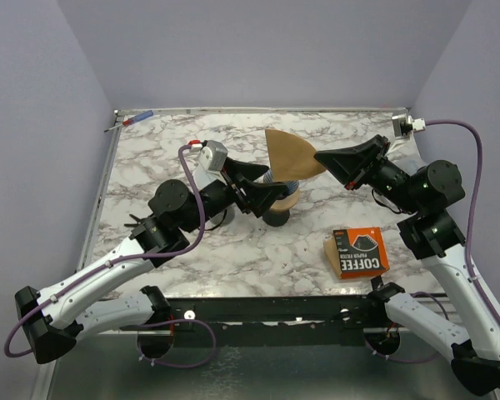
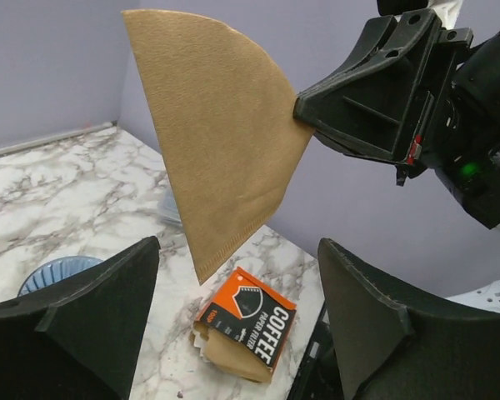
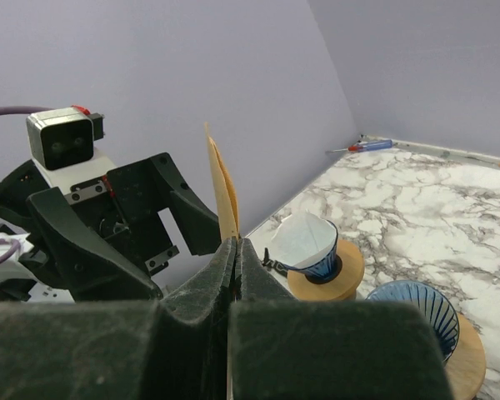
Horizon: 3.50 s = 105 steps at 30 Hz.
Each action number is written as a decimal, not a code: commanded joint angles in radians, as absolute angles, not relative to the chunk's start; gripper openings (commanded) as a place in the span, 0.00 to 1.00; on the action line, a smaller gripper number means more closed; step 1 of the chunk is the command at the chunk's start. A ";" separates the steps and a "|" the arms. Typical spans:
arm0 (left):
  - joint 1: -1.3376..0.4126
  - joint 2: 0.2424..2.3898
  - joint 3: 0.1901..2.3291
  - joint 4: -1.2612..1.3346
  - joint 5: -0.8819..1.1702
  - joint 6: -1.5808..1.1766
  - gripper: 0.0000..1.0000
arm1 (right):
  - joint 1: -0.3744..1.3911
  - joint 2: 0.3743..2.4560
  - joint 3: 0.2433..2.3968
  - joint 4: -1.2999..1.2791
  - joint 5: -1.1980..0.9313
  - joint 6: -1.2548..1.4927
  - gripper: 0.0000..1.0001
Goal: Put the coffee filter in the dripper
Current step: Pick up the coffee filter from the center of the board, then place the coffee filter in the coffee dripper.
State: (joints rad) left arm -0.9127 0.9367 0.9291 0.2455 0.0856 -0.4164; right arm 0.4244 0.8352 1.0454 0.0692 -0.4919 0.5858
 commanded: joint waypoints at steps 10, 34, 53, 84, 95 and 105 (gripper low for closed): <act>-0.829 1.012 0.912 0.454 0.289 -0.588 0.59 | 0.427 0.827 1.087 0.025 -0.419 0.612 0.01; -0.787 1.027 0.856 0.525 0.331 -0.619 0.00 | 0.427 0.874 1.092 -0.078 -0.326 0.595 0.44; -0.438 1.160 0.932 0.370 0.679 -0.627 0.00 | 0.239 0.987 1.033 -0.026 -0.744 0.619 1.00; -0.423 0.955 0.973 0.342 1.263 -0.463 0.00 | 0.277 1.085 0.902 0.524 -1.178 0.894 0.73; -0.430 0.966 0.968 0.342 1.232 -0.463 0.00 | 0.350 1.079 0.923 0.451 -1.164 0.819 0.70; -0.430 0.981 0.969 0.344 1.211 -0.461 0.00 | 0.360 1.067 0.937 0.344 -1.183 0.717 0.74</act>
